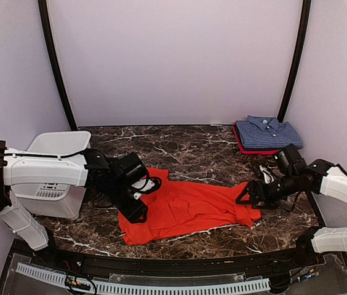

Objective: Fold and stack the mixed laundry pile
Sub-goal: Pick up the crumpled T-shirt from the center of the board.

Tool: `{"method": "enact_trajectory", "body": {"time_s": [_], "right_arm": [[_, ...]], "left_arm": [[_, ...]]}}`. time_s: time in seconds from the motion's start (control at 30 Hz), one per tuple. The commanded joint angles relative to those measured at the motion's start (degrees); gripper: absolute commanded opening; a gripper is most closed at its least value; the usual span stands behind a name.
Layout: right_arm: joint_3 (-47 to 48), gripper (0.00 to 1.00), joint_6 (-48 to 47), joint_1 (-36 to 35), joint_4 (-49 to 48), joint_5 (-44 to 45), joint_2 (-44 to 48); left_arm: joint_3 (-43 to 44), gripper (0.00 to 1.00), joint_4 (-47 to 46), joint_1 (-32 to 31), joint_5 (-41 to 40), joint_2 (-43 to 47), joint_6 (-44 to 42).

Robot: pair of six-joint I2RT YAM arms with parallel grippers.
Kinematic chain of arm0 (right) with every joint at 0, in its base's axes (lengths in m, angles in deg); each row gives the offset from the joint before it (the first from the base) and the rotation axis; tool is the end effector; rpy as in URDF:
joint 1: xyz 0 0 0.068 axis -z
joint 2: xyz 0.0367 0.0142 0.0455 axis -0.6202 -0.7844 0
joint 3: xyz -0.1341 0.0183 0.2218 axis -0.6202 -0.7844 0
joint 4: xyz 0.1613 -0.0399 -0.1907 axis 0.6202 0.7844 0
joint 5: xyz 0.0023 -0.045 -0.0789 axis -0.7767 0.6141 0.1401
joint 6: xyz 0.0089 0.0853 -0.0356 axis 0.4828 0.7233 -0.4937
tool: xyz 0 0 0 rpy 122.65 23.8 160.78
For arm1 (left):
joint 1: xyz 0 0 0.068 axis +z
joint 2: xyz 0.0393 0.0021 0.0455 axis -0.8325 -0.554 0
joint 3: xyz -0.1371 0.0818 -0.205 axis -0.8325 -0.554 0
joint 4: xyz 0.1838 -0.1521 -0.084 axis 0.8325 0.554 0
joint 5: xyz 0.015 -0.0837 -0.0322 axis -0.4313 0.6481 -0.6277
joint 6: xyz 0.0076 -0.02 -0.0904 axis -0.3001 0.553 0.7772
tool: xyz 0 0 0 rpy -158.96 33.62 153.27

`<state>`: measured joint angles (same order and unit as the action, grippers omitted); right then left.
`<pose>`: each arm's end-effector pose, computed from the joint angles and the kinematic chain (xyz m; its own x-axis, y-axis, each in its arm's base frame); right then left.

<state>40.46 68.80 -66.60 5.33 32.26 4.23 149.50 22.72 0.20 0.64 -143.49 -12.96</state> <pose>0.1629 0.1318 0.1706 -0.9730 0.0070 -0.2305 -0.1397 0.7775 0.6132 0.1674 -0.2600 0.1586 -0.6721 0.6485 -0.3575 0.7244 0.6758 -0.1360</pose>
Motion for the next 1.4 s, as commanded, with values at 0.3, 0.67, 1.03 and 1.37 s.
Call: {"method": "enact_trajectory", "body": {"time_s": [0.3,0.67,1.03,1.37], "right_arm": [[17.6,0.83,-7.8,8.5,-6.8,10.7,-17.8],[15.7,0.96,-10.3,9.8,-7.9,19.2,-30.3],[20.9,0.53,-13.4,13.5,-9.1,14.8,-42.6],[24.4,0.0,-16.7,14.2,-8.4,16.2,-34.6]], "left_arm": [[12.8,0.61,-12.3,28.0,0.3,-8.6,9.3],[20.5,0.67,-12.4,28.1,-1.6,-26.0,7.8],[25.2,0.15,-12.2,28.2,-1.5,-29.4,5.4],[26.1,0.0,-15.0,29.6,-9.2,-15.9,1.9]]}}
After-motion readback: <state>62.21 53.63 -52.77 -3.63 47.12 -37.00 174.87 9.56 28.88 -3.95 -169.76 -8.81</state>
